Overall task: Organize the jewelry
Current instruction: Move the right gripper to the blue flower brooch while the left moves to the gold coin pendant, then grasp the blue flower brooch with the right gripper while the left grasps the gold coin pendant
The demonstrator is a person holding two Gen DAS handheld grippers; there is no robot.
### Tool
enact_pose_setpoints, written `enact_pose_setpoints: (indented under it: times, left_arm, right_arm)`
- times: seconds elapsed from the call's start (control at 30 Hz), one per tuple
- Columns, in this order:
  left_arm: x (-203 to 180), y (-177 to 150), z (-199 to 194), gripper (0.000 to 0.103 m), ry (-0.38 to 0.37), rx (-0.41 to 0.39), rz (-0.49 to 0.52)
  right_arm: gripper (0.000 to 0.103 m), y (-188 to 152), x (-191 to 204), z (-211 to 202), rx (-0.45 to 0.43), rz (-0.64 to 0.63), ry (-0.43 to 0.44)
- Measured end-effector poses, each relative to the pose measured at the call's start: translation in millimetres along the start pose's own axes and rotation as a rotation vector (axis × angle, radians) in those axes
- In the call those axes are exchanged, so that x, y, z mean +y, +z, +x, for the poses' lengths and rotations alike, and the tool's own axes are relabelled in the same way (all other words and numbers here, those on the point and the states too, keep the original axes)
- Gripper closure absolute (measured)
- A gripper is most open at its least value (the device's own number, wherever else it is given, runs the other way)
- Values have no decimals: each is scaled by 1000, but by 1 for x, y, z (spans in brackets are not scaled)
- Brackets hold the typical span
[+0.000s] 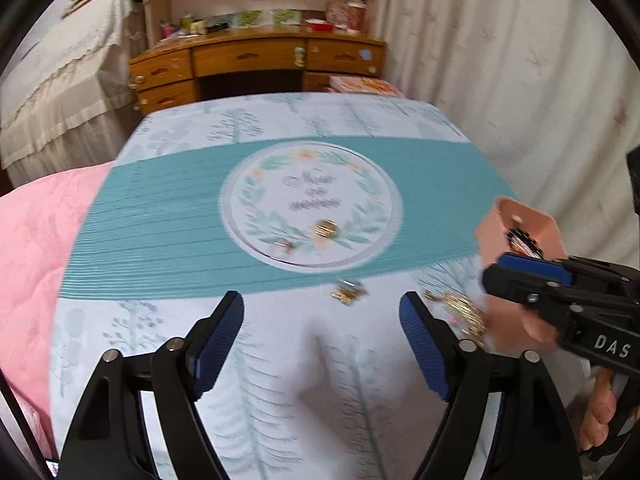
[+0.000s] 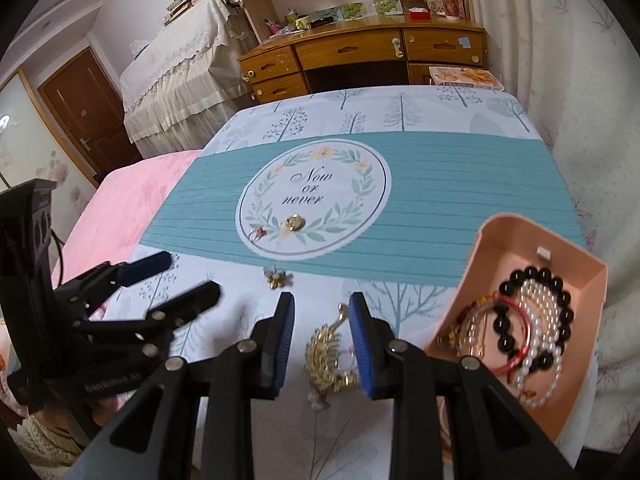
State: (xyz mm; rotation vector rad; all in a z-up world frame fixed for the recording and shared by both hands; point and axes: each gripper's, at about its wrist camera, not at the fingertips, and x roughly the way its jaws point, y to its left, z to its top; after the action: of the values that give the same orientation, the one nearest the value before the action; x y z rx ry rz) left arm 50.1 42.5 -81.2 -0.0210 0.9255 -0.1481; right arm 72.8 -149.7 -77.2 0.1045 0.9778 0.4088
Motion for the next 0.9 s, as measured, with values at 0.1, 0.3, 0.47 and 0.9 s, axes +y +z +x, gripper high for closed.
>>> enact_pose_setpoints:
  times: [0.1,0.3,0.47,0.9]
  left_arm:
    - [19,4,4,21,30,1,-30]
    - [47,3,19,21,63,31,-82]
    - [55,-3,31,21,71,60,-84]
    - [60,-8,40,21,53,76,-77]
  right_arm:
    - [75,7,0,9,13,6,13]
    - [75,19,3,46,94,2,46]
    - [74,15,17,72,162,-40,101]
    - [66,5,52,103,152,-171,53]
